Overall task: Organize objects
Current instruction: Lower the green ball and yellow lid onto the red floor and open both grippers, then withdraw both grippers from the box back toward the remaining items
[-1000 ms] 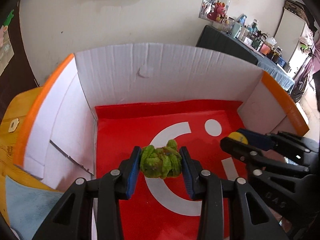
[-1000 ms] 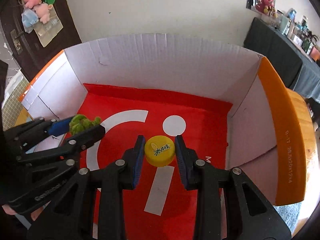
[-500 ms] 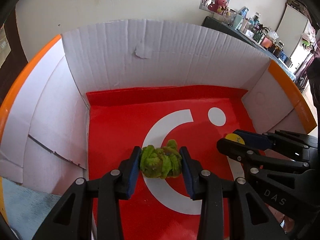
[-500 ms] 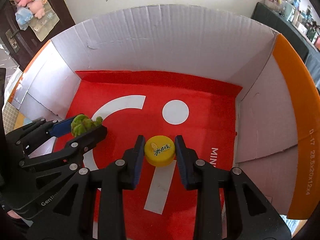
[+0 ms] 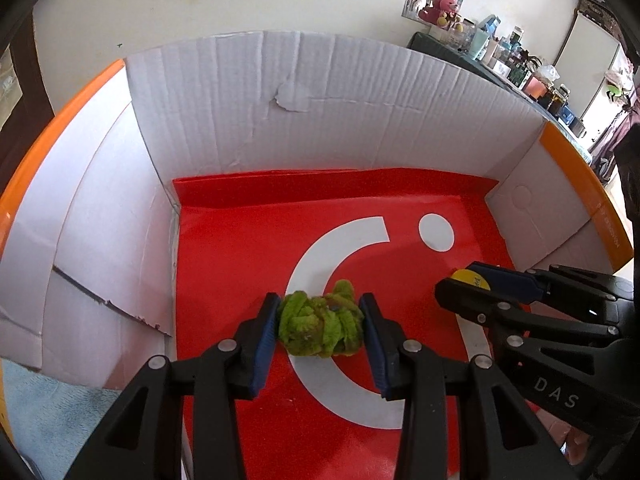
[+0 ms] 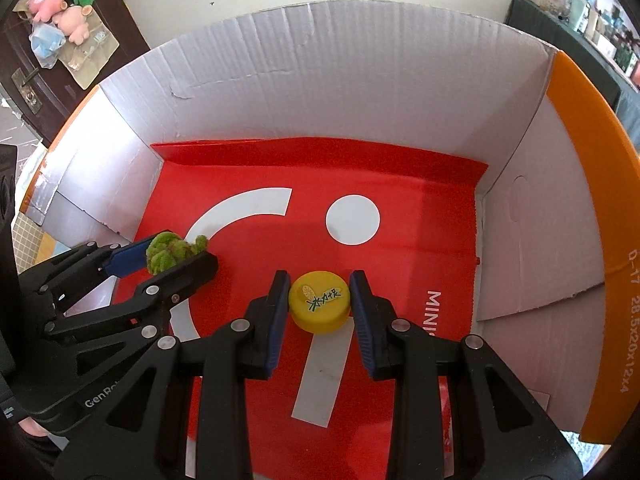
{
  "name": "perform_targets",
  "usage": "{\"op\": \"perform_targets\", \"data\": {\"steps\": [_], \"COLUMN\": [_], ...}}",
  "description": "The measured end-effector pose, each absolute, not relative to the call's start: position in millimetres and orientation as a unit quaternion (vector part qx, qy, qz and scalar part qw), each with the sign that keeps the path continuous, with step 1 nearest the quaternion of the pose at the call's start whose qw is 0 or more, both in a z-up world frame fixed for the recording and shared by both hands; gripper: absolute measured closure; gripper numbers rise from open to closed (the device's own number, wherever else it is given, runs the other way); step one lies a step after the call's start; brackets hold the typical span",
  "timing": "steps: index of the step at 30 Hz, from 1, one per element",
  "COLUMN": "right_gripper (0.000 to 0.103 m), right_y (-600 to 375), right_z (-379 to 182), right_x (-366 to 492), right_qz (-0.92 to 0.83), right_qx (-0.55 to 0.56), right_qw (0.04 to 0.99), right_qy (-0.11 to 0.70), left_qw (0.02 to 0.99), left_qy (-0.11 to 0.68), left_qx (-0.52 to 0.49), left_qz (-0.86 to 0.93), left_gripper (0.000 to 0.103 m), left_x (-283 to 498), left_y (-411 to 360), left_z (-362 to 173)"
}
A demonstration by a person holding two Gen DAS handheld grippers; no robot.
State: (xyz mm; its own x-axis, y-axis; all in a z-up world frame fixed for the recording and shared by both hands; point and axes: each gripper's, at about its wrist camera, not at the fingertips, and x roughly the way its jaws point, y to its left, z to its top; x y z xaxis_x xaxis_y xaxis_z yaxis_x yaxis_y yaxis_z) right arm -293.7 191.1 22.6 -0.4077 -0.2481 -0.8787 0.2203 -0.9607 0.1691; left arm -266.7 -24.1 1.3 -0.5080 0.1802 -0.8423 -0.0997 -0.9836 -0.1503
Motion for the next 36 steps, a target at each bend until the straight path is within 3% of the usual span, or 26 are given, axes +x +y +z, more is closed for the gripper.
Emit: {"op": "perform_targets", "data": {"steps": [8, 13, 18, 36], "right_gripper": [0.073, 0.071, 0.053, 0.053], "right_y": [192.4, 194.2, 198.2, 160.5], "right_z": [22.5, 20.6, 25.0, 51.1], "right_x": [-289.7, -293.4, -290.2, -276.8], "right_qz": [-0.842, -0.843, -0.85, -0.873], "right_qx": [0.521, 0.519, 0.509, 0.464], "right_qw": [0.139, 0.14, 0.137, 0.149], "right_qy": [-0.019, -0.022, -0.028, -0.024], "left_qw": [0.08, 0.077, 0.074, 0.065], "left_qy": [-0.041, -0.043, -0.054, -0.043], "left_qx": [-0.486, -0.482, -0.483, -0.454], "left_qz": [0.869, 0.871, 0.871, 0.888], "left_gripper": [0.058, 0.048, 0.048, 0.048], "left_x": [-267.0, -267.1, -269.5, -256.3], "left_y": [-23.8, -23.5, -27.3, -28.8], "left_z": [3.1, 6.4, 8.8, 34.8]}}
